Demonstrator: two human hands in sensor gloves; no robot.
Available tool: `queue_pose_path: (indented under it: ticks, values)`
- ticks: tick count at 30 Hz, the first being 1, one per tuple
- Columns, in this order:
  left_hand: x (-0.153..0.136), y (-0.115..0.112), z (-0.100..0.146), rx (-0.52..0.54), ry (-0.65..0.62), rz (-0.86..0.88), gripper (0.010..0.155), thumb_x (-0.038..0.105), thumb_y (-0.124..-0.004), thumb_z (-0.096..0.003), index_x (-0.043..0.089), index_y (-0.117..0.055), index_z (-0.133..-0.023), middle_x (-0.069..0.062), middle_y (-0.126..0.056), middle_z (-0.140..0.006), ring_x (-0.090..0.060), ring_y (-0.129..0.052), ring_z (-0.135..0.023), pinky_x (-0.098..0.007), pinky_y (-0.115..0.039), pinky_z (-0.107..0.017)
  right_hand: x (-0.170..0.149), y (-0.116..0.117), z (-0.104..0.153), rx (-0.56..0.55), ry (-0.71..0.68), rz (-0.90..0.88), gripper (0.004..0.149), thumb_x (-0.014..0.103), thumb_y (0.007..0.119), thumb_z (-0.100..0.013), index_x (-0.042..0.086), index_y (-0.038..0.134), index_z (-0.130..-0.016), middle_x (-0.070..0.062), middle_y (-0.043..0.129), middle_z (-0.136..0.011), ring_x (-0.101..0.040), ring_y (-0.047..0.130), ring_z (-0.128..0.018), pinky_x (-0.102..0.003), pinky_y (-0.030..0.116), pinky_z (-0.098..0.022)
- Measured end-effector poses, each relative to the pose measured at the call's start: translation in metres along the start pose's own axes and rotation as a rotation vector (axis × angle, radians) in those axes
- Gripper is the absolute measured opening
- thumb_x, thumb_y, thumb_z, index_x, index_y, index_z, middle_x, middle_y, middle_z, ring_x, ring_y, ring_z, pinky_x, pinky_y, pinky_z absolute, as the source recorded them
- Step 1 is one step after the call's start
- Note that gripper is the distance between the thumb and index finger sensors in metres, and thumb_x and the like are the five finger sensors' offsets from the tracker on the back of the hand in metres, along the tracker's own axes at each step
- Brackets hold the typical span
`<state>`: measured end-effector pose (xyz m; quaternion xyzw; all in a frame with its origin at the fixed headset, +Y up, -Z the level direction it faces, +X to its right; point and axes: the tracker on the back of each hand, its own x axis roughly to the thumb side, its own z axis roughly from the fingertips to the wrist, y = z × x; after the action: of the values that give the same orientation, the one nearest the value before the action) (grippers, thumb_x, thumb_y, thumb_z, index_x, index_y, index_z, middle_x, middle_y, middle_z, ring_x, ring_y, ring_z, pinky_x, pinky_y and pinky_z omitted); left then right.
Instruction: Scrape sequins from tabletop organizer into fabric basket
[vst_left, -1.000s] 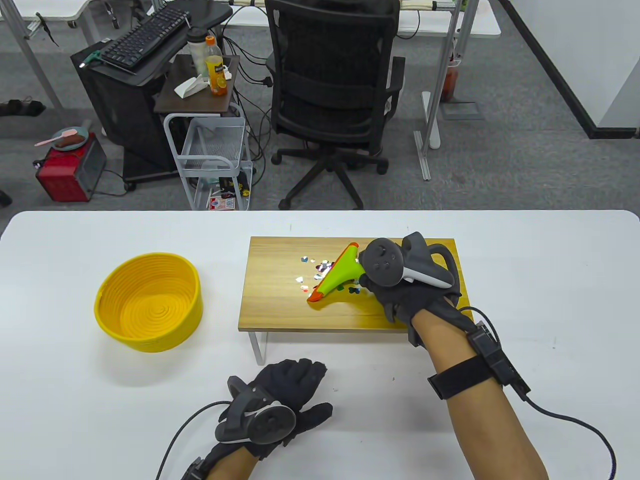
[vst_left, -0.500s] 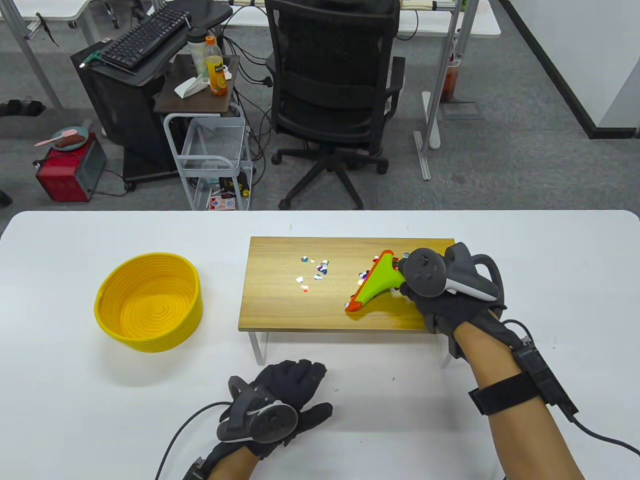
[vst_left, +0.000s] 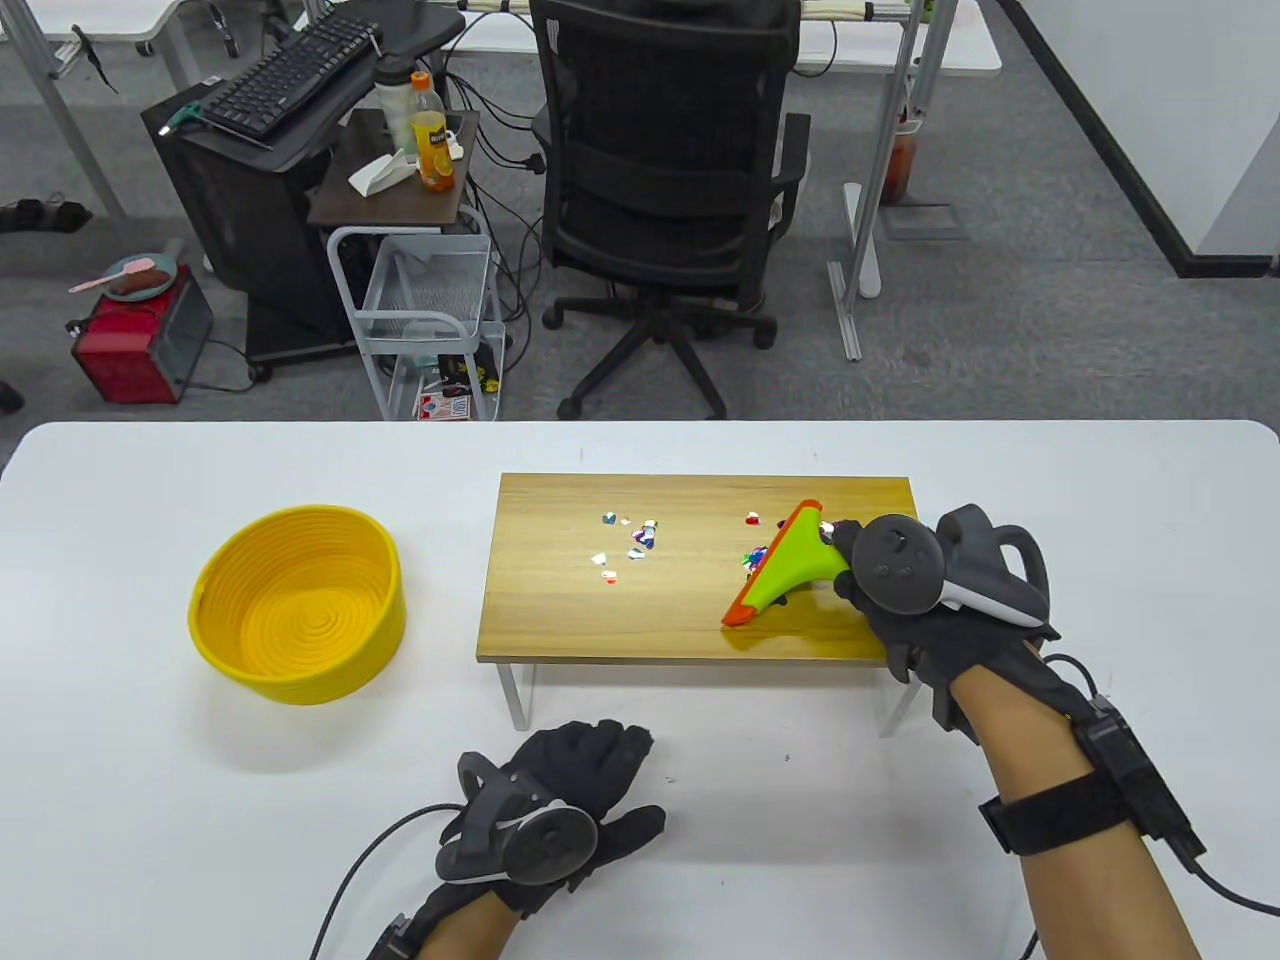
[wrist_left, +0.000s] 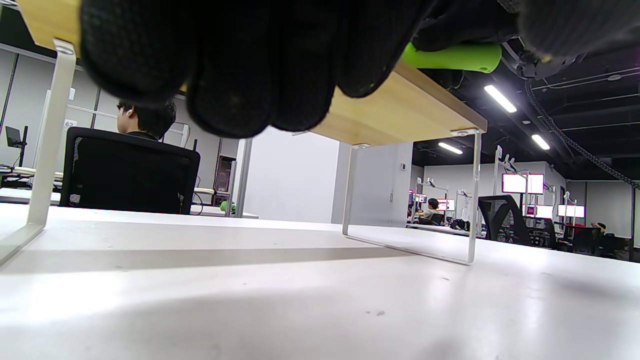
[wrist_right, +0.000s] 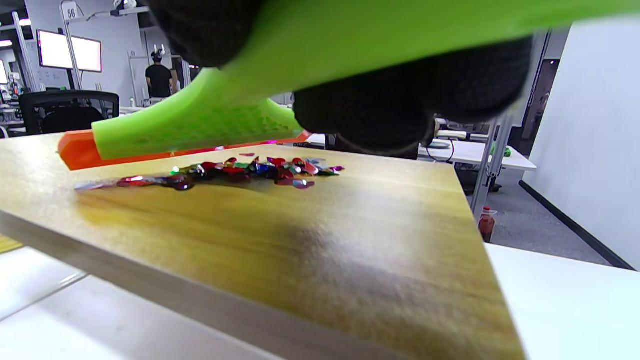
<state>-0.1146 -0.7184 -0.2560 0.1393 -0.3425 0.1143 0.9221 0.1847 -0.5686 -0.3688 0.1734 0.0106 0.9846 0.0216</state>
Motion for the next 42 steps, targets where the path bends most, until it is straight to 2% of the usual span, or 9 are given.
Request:
queue_pose_path:
  ticks: [11,17,24,34,42]
  values:
    - [-0.001,-0.001,0.0,0.002,0.003,0.003,0.077,0.073,-0.068,-0.0394,0.017,-0.074,-0.092,-0.016,-0.09,-0.088,-0.04,-0.095,-0.066,-0.059,-0.084,-0.046,0.02,0.003,-0.022,-0.09,0.116,0.07,0.059,0.034,0.065,-0.059,0.003,0.056,-0.108,-0.022,0.083,-0.091,-0.04,0.098,-0.059,-0.049,0.087,-0.043]
    - [-0.002,-0.001,0.0,-0.001,0.006,0.002,0.077,0.073,-0.068,-0.0394,0.017,-0.074,-0.092,-0.016,-0.09,-0.088,-0.04,-0.095,-0.066,-0.059,-0.084,-0.046,0.021,0.008,-0.031,-0.078,0.206,0.053,0.058,0.033,0.065,-0.06,0.001,0.055,-0.107,-0.023,0.083,-0.091,-0.04,0.098,-0.059,-0.047,0.089,-0.041]
    - [-0.002,-0.001,0.0,-0.003,0.005,0.001,0.077,0.073,-0.068,-0.0396,0.017,-0.074,-0.092,-0.016,-0.09,-0.088,-0.04,-0.095,-0.066,-0.059,-0.084,-0.046,0.018,0.017,-0.033,-0.07,0.249,0.025,0.058,0.034,0.066,-0.06,0.001,0.057,-0.107,-0.023,0.085,-0.089,-0.04,0.1,-0.056,-0.045,0.091,-0.038]
    - [-0.003,-0.002,0.0,-0.006,0.006,0.001,0.077,0.073,-0.068,-0.0395,0.017,-0.074,-0.092,-0.016,-0.09,-0.088,-0.04,-0.095,-0.066,-0.059,-0.084,-0.046,0.027,0.013,-0.02,-0.046,0.229,0.08,0.058,0.037,0.069,-0.061,0.003,0.06,-0.106,-0.021,0.088,-0.087,-0.037,0.103,-0.05,-0.041,0.092,-0.033]
    - [-0.002,-0.002,0.0,-0.008,0.006,-0.004,0.077,0.073,-0.068,-0.0395,0.017,-0.074,-0.092,-0.015,-0.09,-0.088,-0.04,-0.095,-0.066,-0.059,-0.084,-0.046,0.037,0.015,0.007,-0.029,0.211,0.092,0.059,0.037,0.069,-0.061,0.0,0.059,-0.106,-0.022,0.088,-0.085,-0.036,0.104,-0.047,-0.04,0.092,-0.03]
